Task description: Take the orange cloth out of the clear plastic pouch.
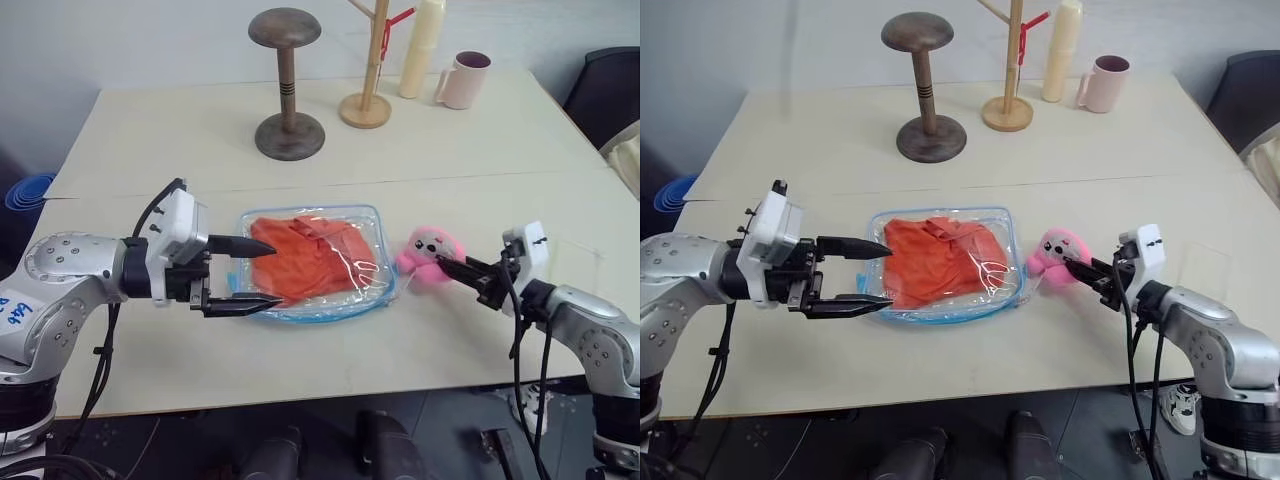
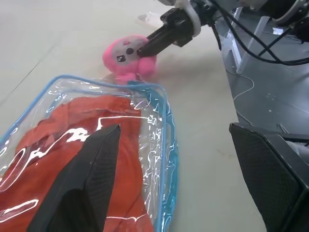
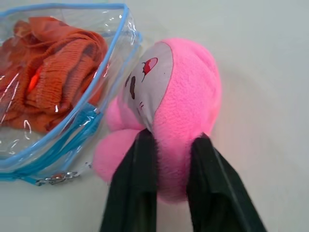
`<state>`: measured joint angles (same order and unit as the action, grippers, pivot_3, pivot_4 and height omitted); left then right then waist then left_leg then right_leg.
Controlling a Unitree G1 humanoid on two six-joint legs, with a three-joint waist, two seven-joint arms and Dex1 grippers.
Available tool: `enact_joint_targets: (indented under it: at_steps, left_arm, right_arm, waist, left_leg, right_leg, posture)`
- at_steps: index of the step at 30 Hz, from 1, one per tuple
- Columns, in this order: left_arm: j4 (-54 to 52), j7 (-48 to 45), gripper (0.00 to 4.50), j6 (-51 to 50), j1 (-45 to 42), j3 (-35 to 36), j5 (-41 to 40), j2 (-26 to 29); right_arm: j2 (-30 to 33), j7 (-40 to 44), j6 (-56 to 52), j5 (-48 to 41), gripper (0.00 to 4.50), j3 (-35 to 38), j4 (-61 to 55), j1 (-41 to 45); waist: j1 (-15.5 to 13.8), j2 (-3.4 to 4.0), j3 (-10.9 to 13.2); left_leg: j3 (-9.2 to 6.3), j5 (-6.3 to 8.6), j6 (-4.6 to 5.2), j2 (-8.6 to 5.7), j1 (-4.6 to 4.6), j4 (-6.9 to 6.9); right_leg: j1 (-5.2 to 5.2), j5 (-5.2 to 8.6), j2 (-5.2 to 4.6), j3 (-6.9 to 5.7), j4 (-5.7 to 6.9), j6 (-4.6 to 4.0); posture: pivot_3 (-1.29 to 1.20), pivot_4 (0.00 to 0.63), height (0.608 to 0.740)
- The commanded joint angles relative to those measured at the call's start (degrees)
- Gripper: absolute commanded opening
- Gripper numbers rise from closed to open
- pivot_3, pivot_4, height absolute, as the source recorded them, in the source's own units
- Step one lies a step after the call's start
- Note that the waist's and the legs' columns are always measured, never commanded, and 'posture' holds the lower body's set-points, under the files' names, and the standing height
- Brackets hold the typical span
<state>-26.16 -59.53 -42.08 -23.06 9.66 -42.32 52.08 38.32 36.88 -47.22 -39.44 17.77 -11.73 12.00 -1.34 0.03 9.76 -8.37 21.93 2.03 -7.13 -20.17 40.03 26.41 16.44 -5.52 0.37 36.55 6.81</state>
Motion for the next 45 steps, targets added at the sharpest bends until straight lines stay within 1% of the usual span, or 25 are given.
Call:
enact_joint_targets:
  at_steps: [1, 3, 5, 8, 10, 11, 13, 15, 18, 22, 23, 24, 25, 30, 33, 34, 36, 39, 41, 42, 45]
  left_arm:
    - [0.05, -0.52, 3.78, 1.88, -0.83, -0.34, 0.73, 0.40]
    - [0.38, -0.72, 3.78, 2.29, -1.04, -0.81, 0.95, 0.44]
    - [0.79, -1.20, 3.78, 2.68, -1.37, -1.46, 1.24, 0.44]
    - [1.38, -2.11, 3.78, 3.22, -2.12, -2.61, 1.71, 0.40]
    - [1.92, -2.56, 3.78, 3.40, -2.85, -3.44, 1.89, 0.12]
    - [2.17, -2.85, 3.78, 3.62, -3.23, -4.04, 2.17, -0.04]
    - [2.86, -3.43, 3.78, 4.25, -4.10, -5.57, 2.94, -0.55]
    - [3.17, -3.91, 3.78, 4.94, -4.65, -7.11, 3.67, -1.12]
    - [3.31, -4.18, 3.78, 6.00, -5.14, -9.29, 5.10, -2.15]
    - [2.93, -4.36, 3.78, 6.56, -5.36, -11.20, 6.01, -3.10]
    - [2.81, -4.42, 3.78, 6.68, -5.34, -11.52, 6.21, -3.21]
    - [2.57, -4.52, 3.78, 6.87, -5.23, -12.01, 6.62, -3.26]
    - [2.42, -4.63, 3.78, 7.00, -5.15, -12.39, 6.90, -3.31]
    - [3.46, -5.82, 3.78, 8.97, -5.56, -15.22, 9.72, -3.85]
    - [5.43, -6.80, 3.78, 11.31, -7.12, -18.72, 12.79, -5.46]
    - [6.15, -7.26, 3.78, 11.94, -7.82, -19.91, 13.58, -6.25]
    - [7.70, -8.05, 3.78, 12.47, -9.47, -21.96, 14.47, -8.32]
    - [11.05, -9.71, 3.78, 13.34, -12.82, -27.06, 16.89, -12.89]
    - [13.26, -10.33, 3.78, 14.66, -14.15, -30.31, 19.47, -15.46]
    - [14.21, -10.45, 3.78, 15.60, -14.53, -31.53, 20.82, -16.33]
    - [16.61, -10.84, 3.78, 18.03, -14.92, -34.41, 24.40, -17.89]
  right_arm:
    - [2.39, 3.61, 5.31, -0.71, 0.02, 4.84, -4.68, -1.38]
    - [2.66, 5.58, 8.64, -1.38, 0.02, 6.89, -6.69, -1.91]
    - [4.23, 9.83, 11.22, -2.02, 0.02, 7.19, -10.52, -3.46]
    - [7.74, 15.85, 13.05, -2.80, 0.02, 5.15, -16.96, -5.64]
    - [10.11, 18.49, 14.10, -1.66, 0.02, 1.51, -20.44, -5.37]
    - [11.54, 20.41, 16.46, 1.23, 0.02, -1.71, -21.84, -5.51]
    - [14.10, 24.29, 24.01, 10.36, 0.02, -10.56, -22.71, -5.13]
    - [14.20, 25.96, 30.34, 18.32, 0.02, -19.25, -21.18, -2.79]
    - [9.91, 25.63, 36.72, 26.96, 0.02, -29.61, -16.18, 2.39]
    - [6.57, 25.20, 45.12, 38.03, 0.02, -38.61, -8.30, 6.26]
    - [5.95, 24.86, 46.05, 39.22, 0.29, -39.48, -7.05, 6.77]
    - [5.19, 24.48, 45.78, 39.30, 0.57, -39.68, -6.36, 6.98]
    - [4.76, 24.43, 45.77, 39.23, 0.73, -39.69, -5.98, 6.95]
    - [4.69, 25.08, 46.20, 38.57, 2.48, -38.28, -7.30, 5.60]
    - [6.52, 26.40, 43.98, 35.10, 3.43, -35.36, -11.71, 3.74]
    - [6.92, 26.50, 43.39, 33.60, 3.67, -33.94, -13.35, 3.22]
    - [7.32, 25.82, 42.85, 31.50, 3.67, -30.96, -15.94, 2.90]
    - [9.24, 25.01, 42.47, 28.77, 3.67, -24.30, -19.23, 2.33]
    - [11.63, 25.63, 40.42, 26.33, 3.67, -19.70, -20.27, 2.10]
    - [12.86, 26.07, 39.70, 25.68, 3.67, -17.98, -20.21, 1.93]
    - [17.11, 28.08, 43.35, 28.02, 3.67, -15.16, -15.55, 0.70]
  waist:
    - [-0.15, 0.00, 0.00]
    - [-0.10, 0.00, 0.00]
    - [-0.09, 0.00, 0.00]
    - [-0.07, 0.00, 0.00]
    - [0.06, 0.00, 0.00]
    - [0.08, 0.00, 0.00]
    - [-0.02, 0.00, 0.00]
    - [-0.02, -0.02, 0.00]
    - [0.12, -0.04, 0.01]
    - [0.13, -0.04, 0.01]
    - [0.13, -0.04, 0.01]
    - [0.11, -0.04, 0.01]
    - [0.10, -0.09, -0.03]
    - [0.09, -0.10, -0.03]
    - [-0.01, -0.10, -0.03]
    - [-0.05, -0.10, -0.03]
    - [-0.19, -0.12, -0.02]
    - [-0.37, -0.11, -0.02]
    - [-0.30, -0.11, -0.02]
    - [-0.28, -0.11, -0.02]
    - [-0.16, -0.12, -0.02]
  left_leg:
    - [0.00, 0.00, 0.00, -0.01, 0.00, 0.00]
    - [-0.01, 0.00, 0.00, 0.00, 0.00, -0.01]
    - [0.01, 0.00, 0.00, 0.00, 0.00, -0.01]
    - [-0.01, 0.00, -0.01, 0.03, 0.00, -0.03]
    - [0.01, 0.01, -0.01, 0.03, 0.00, -0.02]
    - [0.04, 0.00, -0.01, 0.03, 0.00, -0.01]
    - [0.03, 0.01, -0.02, 0.04, 0.01, 0.00]
    - [0.03, 0.01, -0.02, 0.04, 0.01, 0.00]
    - [0.10, 0.01, -0.02, 0.01, 0.03, 0.02]
    - [0.09, 0.01, -0.02, 0.01, 0.01, 0.01]
    - [0.09, 0.01, -0.02, 0.01, 0.01, 0.02]
    - [0.09, 0.01, -0.02, 0.01, 0.01, 0.02]
    - [0.09, 0.01, -0.02, 0.00, 0.01, 0.02]
    - [0.07, 0.01, -0.02, 0.03, 0.03, 0.03]
    - [0.06, 0.01, -0.03, 0.03, 0.03, 0.03]
    - [0.06, 0.01, -0.02, 0.03, 0.03, 0.03]
    - [0.05, 0.01, -0.02, 0.01, 0.01, 0.05]
    - [0.03, 0.00, -0.01, -0.05, -0.02, 0.10]
    - [0.02, 0.01, -0.01, -0.04, -0.03, 0.13]
    - [0.03, 0.01, 0.00, -0.05, -0.03, 0.11]
    - [0.03, 0.01, 0.00, -0.04, -0.03, 0.08]
  right_leg:
    - [0.00, 0.00, -0.01, 0.01, 0.00, 0.00]
    - [0.00, 0.00, 0.00, -0.01, 0.00, 0.00]
    - [0.00, 0.00, 0.00, 0.00, 0.00, 0.00]
    - [0.00, 0.00, 0.02, -0.01, -0.01, 0.00]
    - [0.00, 0.00, 0.02, 0.01, -0.01, 0.00]
    - [0.00, 0.00, 0.02, 0.03, -0.01, 0.00]
    - [0.00, 0.00, 0.02, 0.01, 0.00, 0.00]
    - [-0.01, 0.00, 0.02, -0.01, -0.01, 0.00]
    - [0.00, 0.00, 0.02, -0.03, -0.01, 0.01]
    - [0.06, 0.00, 0.02, -0.02, 0.01, 0.01]
    - [0.06, 0.00, 0.02, -0.03, 0.01, 0.00]
    - [0.05, 0.00, 0.03, -0.04, 0.01, 0.00]
    - [0.05, 0.00, 0.02, -0.04, 0.01, 0.00]
    - [0.02, 0.00, 0.06, -0.02, 0.02, 0.00]
    - [0.03, 0.00, 0.06, -0.01, 0.03, 0.00]
    - [0.03, 0.00, 0.06, -0.01, 0.02, 0.00]
    - [0.00, 0.00, 0.05, -0.02, 0.01, 0.00]
    - [-0.01, 0.00, 0.01, -0.02, 0.02, 0.01]
    - [-0.02, -0.01, 0.01, -0.02, 0.01, 0.02]
    - [-0.01, -0.01, 0.01, -0.02, -0.01, 0.02]
    - [0.00, -0.01, 0.02, -0.02, 0.00, 0.02]
  posture:
    - [0.00, 0.150, 0.740]
    - [0.00, 0.150, 0.740]
    - [0.00, 0.150, 0.740]
    - [0.00, 0.150, 0.740]
    - [0.00, 0.150, 0.740]
    - [0.00, 0.150, 0.740]
    - [0.00, 0.150, 0.740]
    - [0.00, 0.150, 0.740]
    - [0.00, 0.150, 0.740]
    - [0.00, 0.150, 0.740]
    - [0.00, 0.150, 0.740]
    - [0.00, 0.150, 0.740]
    - [0.00, 0.150, 0.740]
    - [0.00, 0.150, 0.740]
    - [0.00, 0.150, 0.740]
    - [0.00, 0.150, 0.740]
    - [0.00, 0.150, 0.740]
    - [0.00, 0.150, 0.740]
    - [0.00, 0.150, 0.740]
    - [0.00, 0.150, 0.740]
    - [0.00, 0.150, 0.740]
